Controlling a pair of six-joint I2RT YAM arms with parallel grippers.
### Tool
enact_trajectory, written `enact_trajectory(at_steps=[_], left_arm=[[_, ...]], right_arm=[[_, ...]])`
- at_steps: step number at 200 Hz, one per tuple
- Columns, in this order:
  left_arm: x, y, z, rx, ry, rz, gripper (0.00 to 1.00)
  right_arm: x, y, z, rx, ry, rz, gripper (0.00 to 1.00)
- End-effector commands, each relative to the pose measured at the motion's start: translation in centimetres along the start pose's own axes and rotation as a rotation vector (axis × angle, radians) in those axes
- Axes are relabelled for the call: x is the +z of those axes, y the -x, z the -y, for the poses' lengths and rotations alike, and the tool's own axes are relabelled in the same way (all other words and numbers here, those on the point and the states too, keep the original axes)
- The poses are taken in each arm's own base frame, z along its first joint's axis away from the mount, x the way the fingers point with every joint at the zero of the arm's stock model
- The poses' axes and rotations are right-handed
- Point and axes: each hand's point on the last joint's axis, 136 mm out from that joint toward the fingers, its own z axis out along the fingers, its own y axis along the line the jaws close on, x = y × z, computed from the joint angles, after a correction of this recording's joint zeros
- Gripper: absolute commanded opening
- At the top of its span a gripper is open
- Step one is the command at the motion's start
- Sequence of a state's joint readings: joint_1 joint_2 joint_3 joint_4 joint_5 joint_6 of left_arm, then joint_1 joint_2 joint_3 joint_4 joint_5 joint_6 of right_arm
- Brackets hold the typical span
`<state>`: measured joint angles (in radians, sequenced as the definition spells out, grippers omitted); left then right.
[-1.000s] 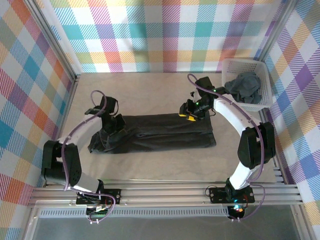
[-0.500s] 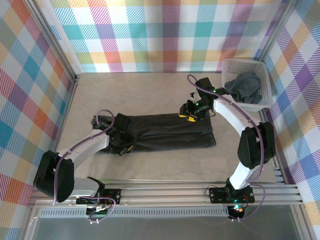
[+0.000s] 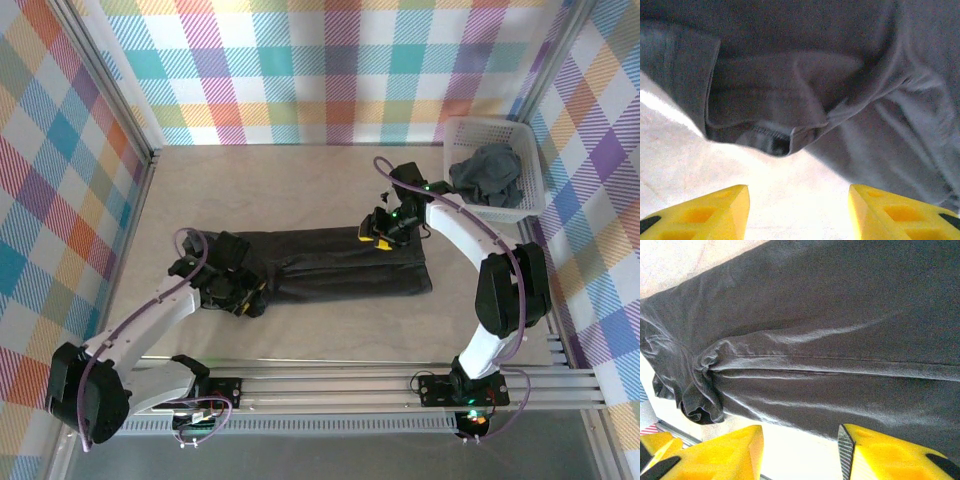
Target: Fold and stack the t-shirts
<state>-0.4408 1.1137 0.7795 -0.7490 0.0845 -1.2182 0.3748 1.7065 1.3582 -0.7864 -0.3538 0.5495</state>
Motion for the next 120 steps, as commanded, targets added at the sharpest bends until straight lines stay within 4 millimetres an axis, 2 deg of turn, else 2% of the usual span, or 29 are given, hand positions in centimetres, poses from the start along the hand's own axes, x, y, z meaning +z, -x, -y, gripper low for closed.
enact_trajectory(at_steps=[1, 27, 48, 55, 71, 97, 120], left_arm=[[1.4, 1.0, 1.0, -0.059, -0.058, 0.023, 0.54], [3.6, 1.2, 1.8, -0.118, -0.106, 0.015, 0.52], [4.0, 0.9, 1.6, -0.111, -0.046, -0.004, 0.50], [3.8, 0.7, 0.9, -0.092, 0.010, -0.009, 0.50], [3.3, 0.4, 0.8, -0.050, 0.042, -0.003, 0.50], [4.4, 0.1, 0.2, -0.048, 0.042, -0.008, 0.50], [5.4, 0.5, 0.9, -0.014, 0.020, 0.014, 0.50]], right_arm=[[0.1, -0.2, -0.6, 0.006, 0.026, -0.009, 0.45], [-0.1, -0.2, -0.6, 0.000, 0.022, -0.006, 0.45], [-0.2, -0.4, -0.5, 0.001, 0.018, -0.006, 0.45], [-0.2, -0.5, -0.4, 0.002, 0.017, -0.005, 0.45], [-0.2, -0.7, -0.3, 0.003, 0.016, -0.005, 0.45], [-0.1, -0.8, -0.2, 0.011, 0.023, -0.007, 0.45], [-0.1, -0.7, -0.3, 0.010, 0.026, -0.005, 0.45]])
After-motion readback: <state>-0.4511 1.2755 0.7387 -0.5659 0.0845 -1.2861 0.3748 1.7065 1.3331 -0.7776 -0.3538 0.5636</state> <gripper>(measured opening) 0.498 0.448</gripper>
